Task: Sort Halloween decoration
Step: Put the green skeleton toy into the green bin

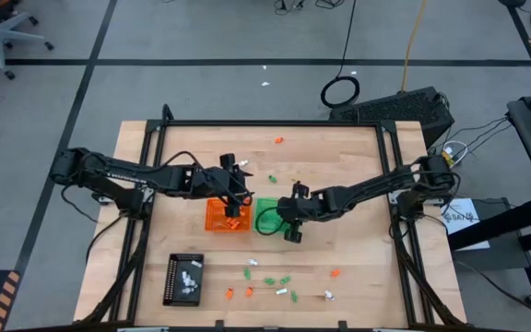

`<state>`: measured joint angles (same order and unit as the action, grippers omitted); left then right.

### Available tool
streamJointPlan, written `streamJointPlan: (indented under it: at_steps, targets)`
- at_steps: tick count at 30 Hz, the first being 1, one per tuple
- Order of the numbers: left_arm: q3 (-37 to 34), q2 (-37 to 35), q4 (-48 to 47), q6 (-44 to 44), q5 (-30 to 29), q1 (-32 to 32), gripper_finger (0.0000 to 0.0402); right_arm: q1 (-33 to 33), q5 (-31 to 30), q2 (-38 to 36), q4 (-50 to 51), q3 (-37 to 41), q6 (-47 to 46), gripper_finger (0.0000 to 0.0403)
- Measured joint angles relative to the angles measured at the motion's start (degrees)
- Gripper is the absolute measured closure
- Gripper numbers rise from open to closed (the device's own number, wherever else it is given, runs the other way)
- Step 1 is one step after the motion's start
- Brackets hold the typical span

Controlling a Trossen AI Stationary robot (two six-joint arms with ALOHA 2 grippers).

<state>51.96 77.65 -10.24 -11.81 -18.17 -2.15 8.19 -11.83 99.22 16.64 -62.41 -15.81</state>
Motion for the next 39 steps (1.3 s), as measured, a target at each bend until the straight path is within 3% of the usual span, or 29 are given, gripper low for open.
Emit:
streamJointPlan:
  at_steps: [4, 11, 17, 24, 28, 32, 39]
  targets:
    - [-0.02, 0.39, -1.69, 1.76, 0.69, 0.0, 0.0155, 0.0, -0.01, 0.92, -0.09, -0.02, -0.21, 0.0373]
    - [-0.03, 0.72, -6.46, 8.09, 1.63, -1.49, 0.0155, 0.02, -0.05, 0.43, -0.04, -0.02, 1.87, 0.0296]
    - [-1.77, 0.59, -6.8, 10.06, 1.54, -4.61, 0.0155, -0.31, -0.19, -4.34, -0.02, -0.02, 7.56, 0.0258]
    - [-3.02, 0.59, -6.49, 13.46, -2.7, -6.36, 0.0155, -5.13, -9.68, -8.33, -2.87, -0.02, 16.16, 0.0254]
    - [-3.02, 0.59, -4.88, 13.54, -3.8, -6.94, 0.0155, -11.21, -7.69, -6.59, -8.53, -0.11, 15.61, 0.0256]
    - [-3.02, 0.57, -4.65, 14.03, -4.14, -7.24, 0.0155, -16.62, -6.99, -3.28, -8.91, -0.07, 8.3, 0.0256]
    - [-3.03, 0.52, -5.91, 14.31, -4.46, -8.67, 0.0155, -19.75, 2.0, 2.42, -12.63, 0.0, 5.8, 0.0256]
